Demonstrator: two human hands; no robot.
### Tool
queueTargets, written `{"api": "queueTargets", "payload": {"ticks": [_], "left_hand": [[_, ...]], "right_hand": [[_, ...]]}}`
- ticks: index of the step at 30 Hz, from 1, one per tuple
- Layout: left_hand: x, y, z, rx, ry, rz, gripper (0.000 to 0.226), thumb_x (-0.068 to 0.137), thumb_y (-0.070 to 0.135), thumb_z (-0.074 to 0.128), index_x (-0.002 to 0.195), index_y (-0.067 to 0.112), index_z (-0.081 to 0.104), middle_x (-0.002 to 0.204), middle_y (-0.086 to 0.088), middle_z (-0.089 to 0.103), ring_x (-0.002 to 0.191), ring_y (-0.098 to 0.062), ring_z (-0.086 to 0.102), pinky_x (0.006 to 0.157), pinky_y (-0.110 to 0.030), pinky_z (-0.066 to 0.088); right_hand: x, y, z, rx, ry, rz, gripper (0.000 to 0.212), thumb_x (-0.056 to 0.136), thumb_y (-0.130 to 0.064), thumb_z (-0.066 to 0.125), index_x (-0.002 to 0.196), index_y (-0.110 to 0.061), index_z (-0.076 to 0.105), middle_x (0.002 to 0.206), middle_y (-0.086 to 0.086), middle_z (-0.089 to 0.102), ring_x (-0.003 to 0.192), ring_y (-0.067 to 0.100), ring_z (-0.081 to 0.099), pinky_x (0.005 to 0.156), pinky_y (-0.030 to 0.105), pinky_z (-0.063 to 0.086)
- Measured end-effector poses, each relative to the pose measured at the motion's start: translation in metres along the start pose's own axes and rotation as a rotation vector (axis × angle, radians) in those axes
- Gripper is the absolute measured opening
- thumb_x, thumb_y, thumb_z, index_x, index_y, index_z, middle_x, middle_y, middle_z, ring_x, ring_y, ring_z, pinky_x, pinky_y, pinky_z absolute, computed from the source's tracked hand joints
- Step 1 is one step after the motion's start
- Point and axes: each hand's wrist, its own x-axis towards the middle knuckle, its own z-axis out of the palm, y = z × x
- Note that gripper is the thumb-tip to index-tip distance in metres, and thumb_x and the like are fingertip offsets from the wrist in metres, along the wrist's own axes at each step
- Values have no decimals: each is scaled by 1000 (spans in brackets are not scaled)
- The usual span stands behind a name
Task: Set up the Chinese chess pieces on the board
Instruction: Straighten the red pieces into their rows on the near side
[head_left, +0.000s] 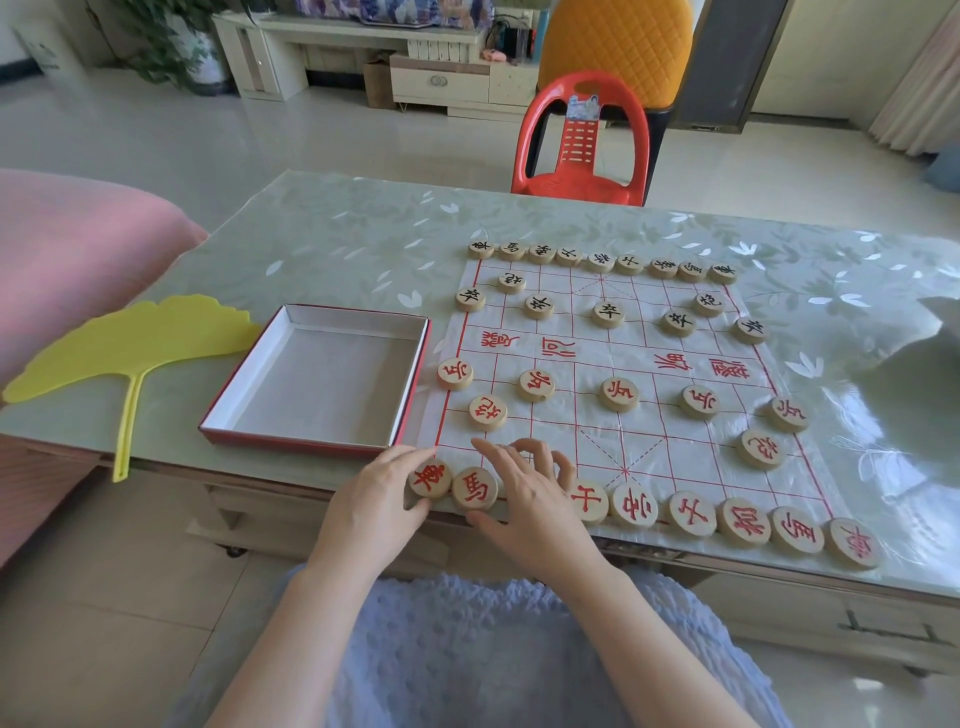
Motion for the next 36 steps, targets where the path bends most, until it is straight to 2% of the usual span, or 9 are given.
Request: {"api": "queueTargets", "payload": {"ticks": [2, 4, 7, 10, 16, 20, 25, 30, 36], "left_hand": [[1, -1, 0, -1, -5, -5, 49, 82, 21, 64, 128, 32, 50, 126, 18, 50, 87, -11, 58, 70, -19, 46], [3, -1, 0, 4, -6, -5, 49, 82, 22, 65, 128, 31, 50, 124, 15, 51, 84, -11, 57, 70, -22, 49], [3, -2, 2, -5, -3, 4, 48, 82, 24, 65, 127, 29, 50, 122, 15, 49, 76, -7, 48, 66, -19, 45], [4, -1, 4, 2, -19, 0, 49, 82, 26, 65, 128, 28, 50, 122, 14, 49, 76, -7, 48, 64, -17, 40], [5, 3, 2, 77, 7, -39, 46, 82, 33, 65, 125, 27, 51, 116, 11, 49, 94, -13, 58, 64, -21, 41], [3, 3, 2, 103, 12, -53, 44, 82, 37, 64, 124, 28, 51, 116, 12, 49, 94, -12, 58, 63, -21, 42], [2, 6, 3, 105, 27, -73, 44, 81, 39, 65, 121, 26, 53, 115, 11, 49, 95, -13, 58, 63, -21, 42], [2, 5, 4, 90, 21, -68, 56, 79, 42, 67, 129, 27, 46, 124, 11, 47, 103, -14, 57, 68, -24, 45], [2, 3, 4, 66, 34, -75, 47, 80, 37, 67, 124, 29, 51, 120, 12, 52, 102, -14, 58, 71, -27, 48]], "right_hand": [[-1, 0, 1, -4, 5, -14, 63, 84, -37, 56, 140, -29, 28, 128, -11, 51, 130, 16, 24, 99, 32, 3], [-1, 1, 1, 7, 16, -5, 62, 83, -36, 57, 138, -28, 31, 126, -10, 53, 128, 17, 27, 99, 32, 5], [1, 2, 1, 19, 32, 30, 60, 83, -39, 57, 137, -27, 34, 128, -11, 51, 128, 17, 27, 101, 34, 6], [1, 2, 2, 22, 25, 58, 61, 82, -44, 58, 136, -28, 35, 128, -9, 51, 130, 18, 26, 102, 35, 4], [2, -2, 4, 9, 13, 76, 61, 83, -47, 58, 136, -28, 36, 129, -8, 48, 130, 19, 25, 104, 35, 5], [1, -2, 4, -11, -8, 77, 59, 85, -49, 55, 136, -30, 35, 132, -9, 44, 131, 18, 21, 107, 36, 6], [1, -3, 4, -14, 8, 78, 62, 81, -54, 57, 135, -29, 39, 133, -9, 43, 130, 19, 21, 102, 32, 5], [0, -2, 4, -29, 27, 85, 56, 82, -53, 56, 130, -28, 45, 130, -9, 42, 127, 19, 23, 101, 32, 5], [2, -1, 5, -15, 26, 95, 55, 80, -54, 58, 126, -27, 47, 126, -9, 45, 125, 19, 25, 100, 31, 7]]}}
